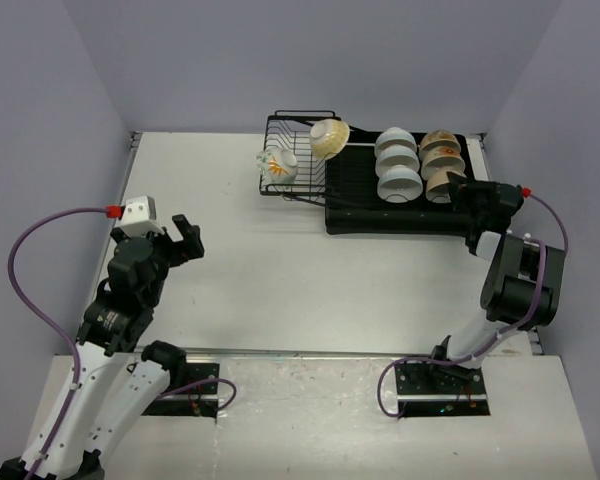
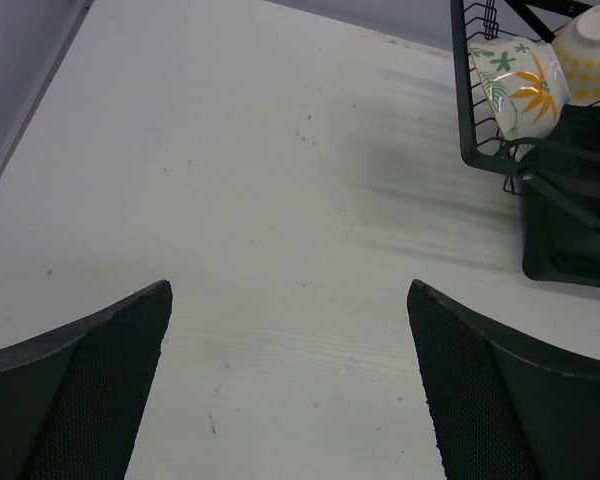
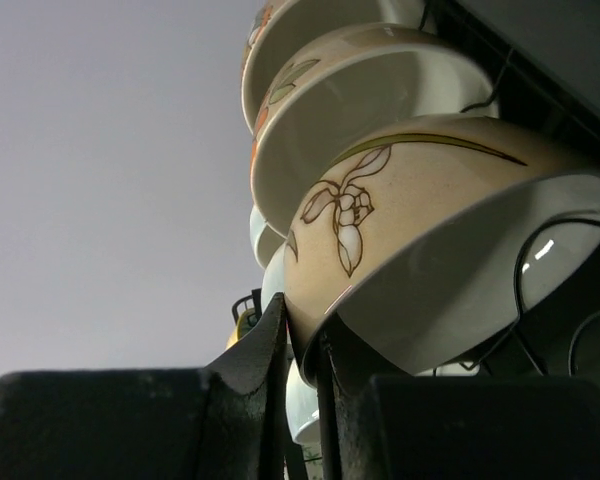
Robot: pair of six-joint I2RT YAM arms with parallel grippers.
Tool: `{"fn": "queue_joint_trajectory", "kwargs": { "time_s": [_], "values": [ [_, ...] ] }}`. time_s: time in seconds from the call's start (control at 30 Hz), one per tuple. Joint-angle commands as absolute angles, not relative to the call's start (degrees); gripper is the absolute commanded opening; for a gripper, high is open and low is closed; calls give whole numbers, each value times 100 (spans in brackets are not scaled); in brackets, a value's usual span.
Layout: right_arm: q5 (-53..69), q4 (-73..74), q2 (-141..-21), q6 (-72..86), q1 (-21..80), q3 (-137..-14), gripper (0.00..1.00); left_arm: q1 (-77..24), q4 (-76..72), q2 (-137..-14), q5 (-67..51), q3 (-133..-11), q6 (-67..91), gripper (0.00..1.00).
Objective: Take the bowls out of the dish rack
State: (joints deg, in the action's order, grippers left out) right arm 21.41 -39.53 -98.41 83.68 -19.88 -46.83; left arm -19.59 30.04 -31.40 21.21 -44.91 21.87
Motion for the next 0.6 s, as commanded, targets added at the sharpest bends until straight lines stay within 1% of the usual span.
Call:
{"fn": "queue_joint_trajectory", "kwargs": {
  "time_s": [0.0,0.17,0.3,0.57],
  "values": [
    [1890,-4385,-9212,8692,-2030,-4457,0,-1969,2777,-3155,2065,-4526,2118,100],
    [1890,-4973,-8956,9000,-2030,-4219,0,-1969,2769,-3129,2065,-4518,2118,100],
    [1933,-5896,-8903,9167,-2022,-4087,0,-1969,2769,-3120,2048,-4509,2118,100],
    [2276,-7275,-9500,9483,-2039,-4254,0,-1969,2760,-3085,2048,-4509,2118,100]
  ]
}}
